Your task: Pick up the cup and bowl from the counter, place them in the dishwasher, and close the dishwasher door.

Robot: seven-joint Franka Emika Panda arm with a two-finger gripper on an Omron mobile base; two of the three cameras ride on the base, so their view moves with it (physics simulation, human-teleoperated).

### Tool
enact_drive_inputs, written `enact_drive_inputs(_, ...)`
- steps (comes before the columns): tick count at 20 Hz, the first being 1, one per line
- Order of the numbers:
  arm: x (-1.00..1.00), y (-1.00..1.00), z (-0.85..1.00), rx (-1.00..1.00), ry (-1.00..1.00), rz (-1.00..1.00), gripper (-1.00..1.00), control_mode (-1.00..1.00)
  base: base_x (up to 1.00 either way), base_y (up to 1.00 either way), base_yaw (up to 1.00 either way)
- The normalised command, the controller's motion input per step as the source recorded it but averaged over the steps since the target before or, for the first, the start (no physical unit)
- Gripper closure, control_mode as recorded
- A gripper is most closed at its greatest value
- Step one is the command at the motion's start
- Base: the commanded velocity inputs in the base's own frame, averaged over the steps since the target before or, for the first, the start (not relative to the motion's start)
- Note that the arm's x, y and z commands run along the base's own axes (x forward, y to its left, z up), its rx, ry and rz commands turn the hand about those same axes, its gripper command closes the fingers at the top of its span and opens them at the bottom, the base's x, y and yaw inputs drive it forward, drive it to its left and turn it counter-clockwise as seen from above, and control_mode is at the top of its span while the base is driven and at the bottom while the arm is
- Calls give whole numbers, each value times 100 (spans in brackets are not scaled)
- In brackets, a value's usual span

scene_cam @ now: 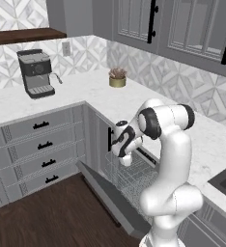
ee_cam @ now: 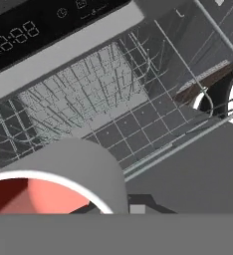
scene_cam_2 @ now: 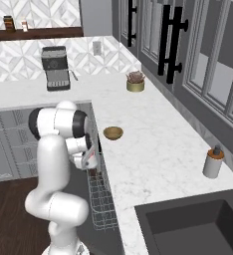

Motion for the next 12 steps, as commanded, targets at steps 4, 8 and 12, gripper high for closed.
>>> enact_drive_inputs(4, 50, 42, -56, -6, 0, -14, 100, -100, 0, 0, 0)
enact_drive_inputs(8, 45, 36, -63, -8, 0, -14, 100, -100, 0, 0, 0)
enact_drive_inputs(12, 43, 15, -59, -11, 0, -16, 100, -100, 0, 0, 0)
